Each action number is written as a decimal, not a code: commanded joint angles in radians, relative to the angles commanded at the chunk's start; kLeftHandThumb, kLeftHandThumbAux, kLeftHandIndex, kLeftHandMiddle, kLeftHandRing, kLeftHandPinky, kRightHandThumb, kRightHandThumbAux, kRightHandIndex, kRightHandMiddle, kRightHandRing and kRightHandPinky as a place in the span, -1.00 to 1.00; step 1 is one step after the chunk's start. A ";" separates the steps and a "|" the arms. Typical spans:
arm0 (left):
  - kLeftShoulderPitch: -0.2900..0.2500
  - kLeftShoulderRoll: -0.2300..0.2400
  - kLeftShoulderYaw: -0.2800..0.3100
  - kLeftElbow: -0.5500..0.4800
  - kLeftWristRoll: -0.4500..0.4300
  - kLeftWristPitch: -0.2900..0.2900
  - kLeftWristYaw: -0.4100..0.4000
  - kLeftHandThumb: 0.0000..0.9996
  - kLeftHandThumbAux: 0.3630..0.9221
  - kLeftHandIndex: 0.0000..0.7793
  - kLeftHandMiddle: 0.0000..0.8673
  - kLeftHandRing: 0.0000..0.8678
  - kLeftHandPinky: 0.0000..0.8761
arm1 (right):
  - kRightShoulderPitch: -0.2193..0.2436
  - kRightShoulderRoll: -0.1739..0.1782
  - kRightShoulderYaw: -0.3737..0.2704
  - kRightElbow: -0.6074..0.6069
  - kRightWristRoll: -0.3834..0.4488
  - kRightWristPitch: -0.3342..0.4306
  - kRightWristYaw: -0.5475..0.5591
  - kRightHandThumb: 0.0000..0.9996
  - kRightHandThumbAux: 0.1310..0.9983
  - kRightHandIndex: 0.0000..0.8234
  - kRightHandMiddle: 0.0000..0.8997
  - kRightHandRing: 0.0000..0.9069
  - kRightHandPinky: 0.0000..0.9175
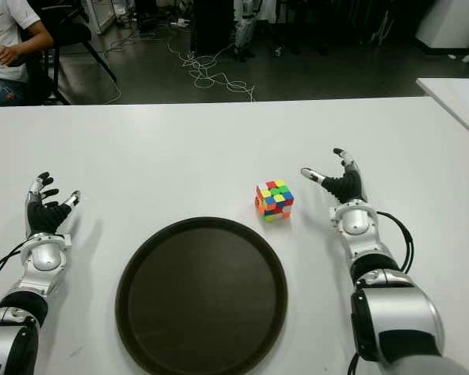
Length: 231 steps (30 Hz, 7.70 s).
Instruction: Pick up the Rubik's Cube and put it in the plate
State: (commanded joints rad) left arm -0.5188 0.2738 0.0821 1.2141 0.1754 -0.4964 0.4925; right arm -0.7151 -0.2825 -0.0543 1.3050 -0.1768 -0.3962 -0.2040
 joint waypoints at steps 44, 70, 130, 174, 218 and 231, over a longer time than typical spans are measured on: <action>0.001 -0.002 0.001 -0.005 -0.006 0.008 -0.004 -0.90 0.32 -0.72 -0.61 -0.57 -0.53 | 0.001 0.002 -0.010 0.001 0.007 -0.006 0.013 -1.00 0.12 -0.69 -0.82 -0.92 -0.96; 0.003 -0.001 -0.004 -0.009 -0.002 0.003 -0.006 -0.86 0.35 -0.70 -0.57 -0.49 -0.35 | -0.002 -0.003 0.001 0.001 -0.003 0.009 0.005 -1.00 0.14 -0.69 -0.84 -0.93 -0.95; 0.004 -0.001 -0.014 -0.012 0.011 0.009 0.015 -0.86 0.38 -0.70 -0.59 -0.53 -0.43 | 0.000 0.000 -0.010 0.000 0.010 -0.006 0.006 -1.00 0.07 -0.64 -0.79 -0.89 -0.96; 0.004 -0.004 -0.015 -0.009 0.010 0.002 0.014 -0.88 0.39 -0.70 -0.61 -0.56 -0.47 | 0.003 0.000 0.006 -0.003 -0.001 -0.019 0.003 -1.00 0.10 -0.62 -0.83 -0.90 -0.94; 0.006 -0.010 -0.025 -0.012 0.017 0.016 0.031 -0.94 0.31 -0.72 -0.65 -0.64 -0.60 | 0.046 -0.030 0.175 -0.059 -0.195 -0.259 -0.241 -1.00 0.27 -0.90 -0.93 -0.92 -0.83; 0.006 -0.014 -0.022 -0.014 0.013 0.017 0.030 -0.94 0.35 -0.72 -0.63 -0.60 -0.52 | 0.048 -0.060 0.185 -0.093 -0.209 -0.331 -0.269 -1.00 0.47 -0.88 -0.92 -0.94 -0.87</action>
State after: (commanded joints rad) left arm -0.5125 0.2598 0.0604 1.1997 0.1881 -0.4796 0.5228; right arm -0.6666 -0.3428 0.1305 1.2116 -0.3855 -0.7277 -0.4728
